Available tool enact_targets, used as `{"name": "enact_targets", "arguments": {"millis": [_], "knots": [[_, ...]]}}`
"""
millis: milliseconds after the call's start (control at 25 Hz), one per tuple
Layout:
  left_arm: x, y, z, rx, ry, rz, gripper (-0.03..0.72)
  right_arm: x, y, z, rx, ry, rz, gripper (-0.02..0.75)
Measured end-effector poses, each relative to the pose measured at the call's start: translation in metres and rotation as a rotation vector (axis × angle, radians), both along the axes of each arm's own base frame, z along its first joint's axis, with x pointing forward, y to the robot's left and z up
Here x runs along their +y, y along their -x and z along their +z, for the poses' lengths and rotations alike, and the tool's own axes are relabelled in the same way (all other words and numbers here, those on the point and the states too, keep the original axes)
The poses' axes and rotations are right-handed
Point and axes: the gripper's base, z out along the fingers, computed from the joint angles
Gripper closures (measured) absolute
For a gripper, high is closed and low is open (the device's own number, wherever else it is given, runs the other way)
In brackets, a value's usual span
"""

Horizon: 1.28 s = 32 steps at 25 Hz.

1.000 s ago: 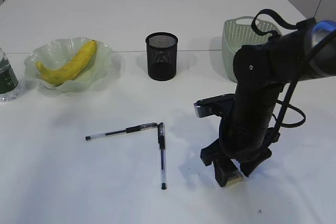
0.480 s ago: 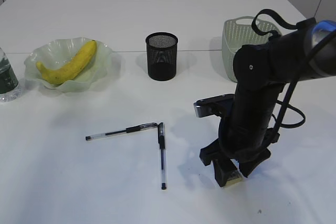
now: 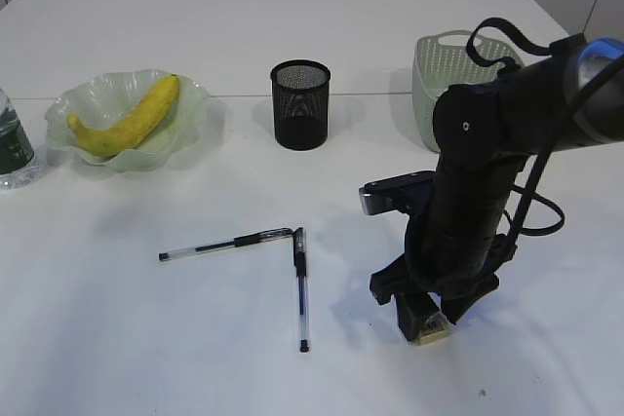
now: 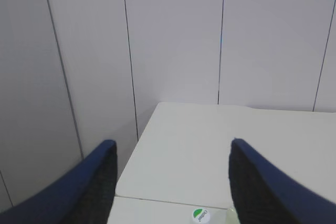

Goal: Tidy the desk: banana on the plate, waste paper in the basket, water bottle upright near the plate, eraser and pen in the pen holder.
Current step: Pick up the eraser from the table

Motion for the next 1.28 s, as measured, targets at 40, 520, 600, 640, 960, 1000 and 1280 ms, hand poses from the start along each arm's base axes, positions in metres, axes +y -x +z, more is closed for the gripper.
{"name": "enact_targets", "arguments": {"millis": [40,520,600,640,960,1000,1280], "knots": [[0.0000,0.0000,0.0000,0.000,0.000,0.000,0.223,0.0000,-0.0004,0.0000,-0.004,0.000,0.001,0.306],[-0.0001,0.0000,0.0007,-0.007,-0.004,-0.001,0.224,-0.0010,0.0022,0.0001,0.024,0.011,0.005,0.307],[-0.0002,0.0000,0.0008,-0.009,-0.004,-0.002,0.224,-0.0012,0.0028,0.0002,0.030,0.013,0.006,0.307],[-0.0002,0.0000,0.0009,-0.009,-0.004,-0.002,0.224,-0.0012,0.0028,0.0002,0.030,0.013,0.006,0.307],[-0.0002,0.0000,0.0011,-0.012,-0.005,-0.002,0.224,-0.0013,0.0028,0.0002,0.030,0.013,0.006,0.309],[-0.0002,0.0000,0.0011,-0.012,-0.005,-0.002,0.224,-0.0013,0.0028,0.0002,0.030,0.013,0.006,0.309],[-0.0002,0.0000,0.0011,-0.012,-0.005,-0.002,0.224,-0.0012,0.0026,0.0002,0.028,0.013,0.006,0.348]]}}
